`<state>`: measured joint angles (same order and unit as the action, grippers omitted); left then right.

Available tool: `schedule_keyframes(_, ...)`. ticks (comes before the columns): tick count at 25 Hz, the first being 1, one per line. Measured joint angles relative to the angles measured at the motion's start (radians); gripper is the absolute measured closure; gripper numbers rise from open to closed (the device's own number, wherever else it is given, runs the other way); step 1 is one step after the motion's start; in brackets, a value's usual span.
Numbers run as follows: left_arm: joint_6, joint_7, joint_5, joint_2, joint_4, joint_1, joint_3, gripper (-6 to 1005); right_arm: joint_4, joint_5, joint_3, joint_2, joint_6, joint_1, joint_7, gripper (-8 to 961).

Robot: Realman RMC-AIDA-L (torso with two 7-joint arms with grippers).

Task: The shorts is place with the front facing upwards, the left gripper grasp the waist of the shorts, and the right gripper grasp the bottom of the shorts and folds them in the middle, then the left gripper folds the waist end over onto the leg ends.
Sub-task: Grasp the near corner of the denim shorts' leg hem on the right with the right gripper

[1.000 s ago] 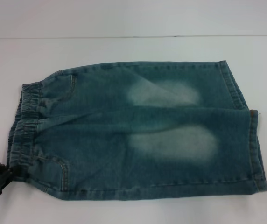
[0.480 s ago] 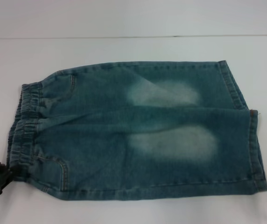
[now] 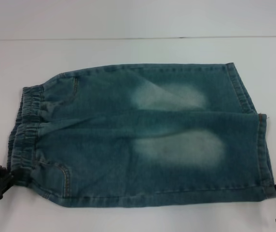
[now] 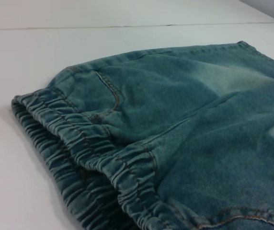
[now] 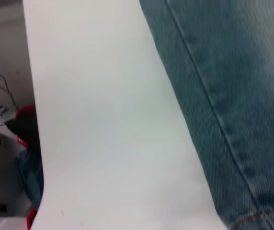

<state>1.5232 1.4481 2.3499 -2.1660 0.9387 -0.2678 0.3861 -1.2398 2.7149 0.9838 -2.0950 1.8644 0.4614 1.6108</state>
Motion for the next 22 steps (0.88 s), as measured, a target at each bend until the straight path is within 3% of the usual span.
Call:
schedule_keyframes(17, 0.0, -0.007, -0.002, -0.001, -0.009, -0.001, 0.0, 943, 0.05, -0.049, 0.014, 0.0, -0.064, -0.006, -0.049, 327)
schedule_keyframes(22, 0.0, -0.007, -0.002, -0.002, -0.009, -0.002, -0.001, 943, 0.056, -0.054, 0.017, 0.0, -0.073, -0.007, -0.057, 434)
